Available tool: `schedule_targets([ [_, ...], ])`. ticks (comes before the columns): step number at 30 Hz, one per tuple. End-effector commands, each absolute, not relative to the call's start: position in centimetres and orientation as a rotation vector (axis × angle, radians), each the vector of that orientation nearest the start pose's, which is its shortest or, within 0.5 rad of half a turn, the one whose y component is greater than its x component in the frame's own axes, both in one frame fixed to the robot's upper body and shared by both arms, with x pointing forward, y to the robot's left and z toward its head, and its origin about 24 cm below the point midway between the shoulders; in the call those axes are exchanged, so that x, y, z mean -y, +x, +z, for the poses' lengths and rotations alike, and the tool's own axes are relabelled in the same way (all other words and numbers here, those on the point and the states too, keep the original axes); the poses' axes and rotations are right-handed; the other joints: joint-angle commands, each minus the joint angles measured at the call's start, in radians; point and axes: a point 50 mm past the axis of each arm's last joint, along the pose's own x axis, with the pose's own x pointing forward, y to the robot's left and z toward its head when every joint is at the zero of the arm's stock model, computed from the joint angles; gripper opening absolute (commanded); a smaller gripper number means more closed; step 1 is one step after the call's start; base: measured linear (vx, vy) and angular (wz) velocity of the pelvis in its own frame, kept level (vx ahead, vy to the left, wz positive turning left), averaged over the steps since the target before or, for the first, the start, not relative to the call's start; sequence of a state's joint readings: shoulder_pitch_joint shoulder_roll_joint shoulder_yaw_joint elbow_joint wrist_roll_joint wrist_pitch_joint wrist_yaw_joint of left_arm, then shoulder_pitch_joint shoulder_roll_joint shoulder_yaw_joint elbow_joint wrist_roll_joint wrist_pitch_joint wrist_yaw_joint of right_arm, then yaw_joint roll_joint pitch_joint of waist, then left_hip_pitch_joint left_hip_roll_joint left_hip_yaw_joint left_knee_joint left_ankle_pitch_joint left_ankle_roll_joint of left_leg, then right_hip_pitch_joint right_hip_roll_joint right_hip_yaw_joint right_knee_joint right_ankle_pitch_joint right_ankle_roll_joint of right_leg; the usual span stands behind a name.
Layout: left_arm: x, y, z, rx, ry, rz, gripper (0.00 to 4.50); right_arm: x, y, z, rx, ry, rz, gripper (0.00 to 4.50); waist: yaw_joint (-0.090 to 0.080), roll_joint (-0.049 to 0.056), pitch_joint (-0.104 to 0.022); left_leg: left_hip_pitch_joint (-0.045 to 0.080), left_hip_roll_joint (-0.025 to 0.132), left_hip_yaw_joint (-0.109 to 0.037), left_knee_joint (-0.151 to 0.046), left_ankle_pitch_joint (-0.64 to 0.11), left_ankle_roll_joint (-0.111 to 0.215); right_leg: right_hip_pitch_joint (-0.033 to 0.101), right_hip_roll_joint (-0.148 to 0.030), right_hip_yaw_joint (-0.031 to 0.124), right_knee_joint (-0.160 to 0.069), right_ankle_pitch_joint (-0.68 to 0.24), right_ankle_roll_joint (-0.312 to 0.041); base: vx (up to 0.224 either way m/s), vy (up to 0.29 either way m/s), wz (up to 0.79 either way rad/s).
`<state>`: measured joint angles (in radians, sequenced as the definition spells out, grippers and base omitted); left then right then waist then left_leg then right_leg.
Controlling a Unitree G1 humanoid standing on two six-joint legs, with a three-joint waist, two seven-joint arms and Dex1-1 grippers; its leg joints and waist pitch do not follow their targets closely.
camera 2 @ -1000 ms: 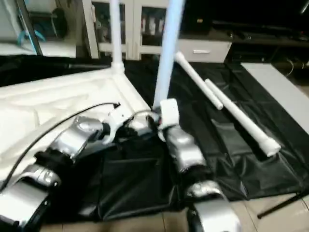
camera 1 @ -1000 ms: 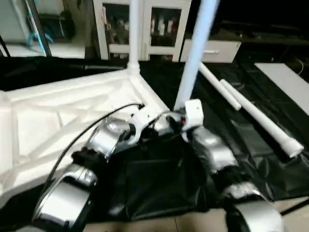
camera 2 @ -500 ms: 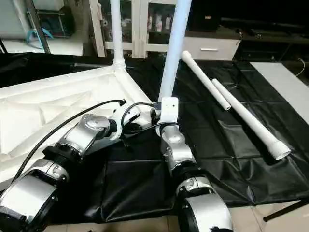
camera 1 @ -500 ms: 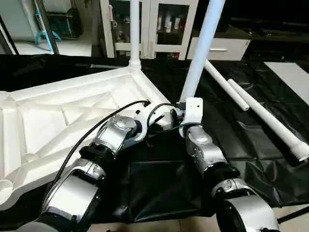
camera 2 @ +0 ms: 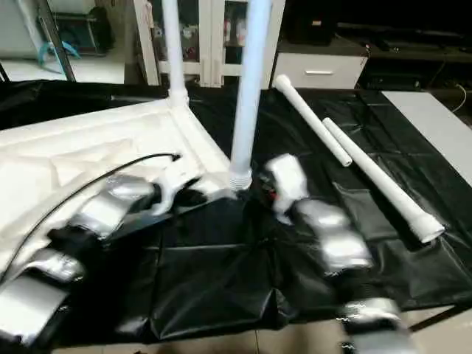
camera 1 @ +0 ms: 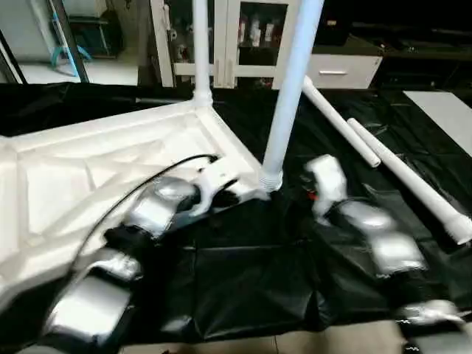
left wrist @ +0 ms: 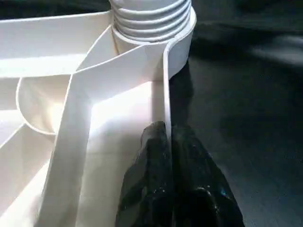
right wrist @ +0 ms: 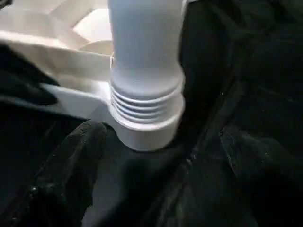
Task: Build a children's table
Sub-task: Rotate leg to tighten
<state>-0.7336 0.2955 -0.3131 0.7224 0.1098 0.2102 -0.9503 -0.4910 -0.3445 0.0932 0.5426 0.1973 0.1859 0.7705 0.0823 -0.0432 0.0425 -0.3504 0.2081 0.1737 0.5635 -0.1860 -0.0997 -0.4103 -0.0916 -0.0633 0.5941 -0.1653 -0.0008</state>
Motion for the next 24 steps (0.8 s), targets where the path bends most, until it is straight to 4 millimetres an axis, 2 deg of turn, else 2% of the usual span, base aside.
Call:
schedule_targets([
  [1,-11.5,32.4,3.2,-0.635,0.482,-1.23,0.0,16.4,32.4,6.0,-0.28,-0.092,0.913,4.17,0.009,-0.01,-0.055,-0.005,0.019,0.005,-0.06,-0.207,0.063,0.056,-0.052,0.035,-0.068,-0.243,-0.204,0.0,0.0,0.0],
  [3,-11.7,32.0,3.1,-0.644,0.503,-1.267,0.0,17.1,32.4,6.2,-0.28,-0.078,0.956,4.17,0.012,-0.007,-0.055,0.0,0.022,0.006,-0.06,-0.203,0.064,0.05,-0.05,0.036,-0.067,-0.237,-0.213,0.0,0.0,0.0],
  [4,-11.8,32.0,3.1,-0.646,0.51,-1.264,0.0,17.2,32.5,6.2,-0.278,-0.067,0.969,4.17,0.013,-0.012,-0.056,0.001,0.022,0.006,-0.059,-0.201,0.065,0.05,-0.05,0.036,-0.062,-0.225,-0.221,0.0,0.0,0.0],
  [6,-11.9,31.7,3.1,-0.665,0.503,-1.282,0.0,17.2,32.3,6.4,-0.289,-0.044,1.028,4.17,0.016,-0.007,-0.055,0.005,0.024,0.007,-0.059,-0.206,0.065,0.047,-0.048,0.036,-0.06,-0.197,-0.238,0.0,0.0,0.0],
  [10,-12.0,31.3,3.1,-0.678,0.51,-1.315,0.0,17.0,32.3,6.4,-0.318,-0.063,1.095,4.17,0.019,-0.008,-0.056,0.003,0.022,0.006,-0.059,-0.2,0.057,0.051,-0.049,0.035,-0.057,-0.187,-0.238,0.0,0.0,0.0],
  [11,-11.9,31.3,3.2,-0.678,0.511,-1.318,0.0,16.9,32.4,6.3,-0.324,-0.073,1.106,4.17,0.018,-0.013,-0.057,0.0,0.022,0.005,-0.059,-0.199,0.055,0.052,-0.05,0.033,-0.056,-0.196,-0.238,0.0,0.0,0.0],
  [16,-11.8,31.1,3.5,-0.679,0.506,-1.337,0.0,16.1,33.3,6.1,-0.33,-0.137,1.122,4.17,0.017,-0.016,-0.058,0.001,0.021,0.006,-0.058,-0.184,0.044,0.051,-0.051,0.033,-0.054,-0.19,-0.24,0.0,0.0,0.0],
  [19,-11.9,31.0,3.5,-0.681,0.505,-1.336,0.0,15.6,33.6,6.3,-0.316,-0.109,1.128,4.17,0.018,-0.012,-0.058,0.002,0.022,0.006,-0.057,-0.179,0.046,0.052,-0.05,0.034,-0.052,-0.171,-0.245,0.0,0.0,0.0],
  [20,-11.9,31.0,3.4,-0.682,0.505,-1.334,0.0,15.4,33.7,6.4,-0.314,-0.104,1.128,4.17,0.018,-0.007,-0.059,0.003,0.021,0.005,-0.057,-0.176,0.047,0.052,-0.048,0.034,-0.05,-0.154,-0.25,0.0,0.0,0.0],
  [21,-11.9,31.0,3.4,-0.683,0.504,-1.333,0.0,15.3,33.8,6.4,-0.314,-0.101,1.129,3.9,0.016,-0.008,-0.06,0.004,0.021,0.006,-0.057,-0.175,0.047,0.051,-0.047,0.034,-0.049,-0.138,-0.255,0.0,0.0,0.0],
  [24,-11.9,31.0,3.4,-0.691,0.504,-1.338,0.0,15.2,33.8,6.2,-0.322,-0.105,1.139,3.83,0.018,-0.01,-0.06,0.004,0.021,0.007,-0.056,-0.176,0.045,0.055,-0.048,0.033,-0.048,-0.129,-0.259,0.0,0.0,0.0],
])
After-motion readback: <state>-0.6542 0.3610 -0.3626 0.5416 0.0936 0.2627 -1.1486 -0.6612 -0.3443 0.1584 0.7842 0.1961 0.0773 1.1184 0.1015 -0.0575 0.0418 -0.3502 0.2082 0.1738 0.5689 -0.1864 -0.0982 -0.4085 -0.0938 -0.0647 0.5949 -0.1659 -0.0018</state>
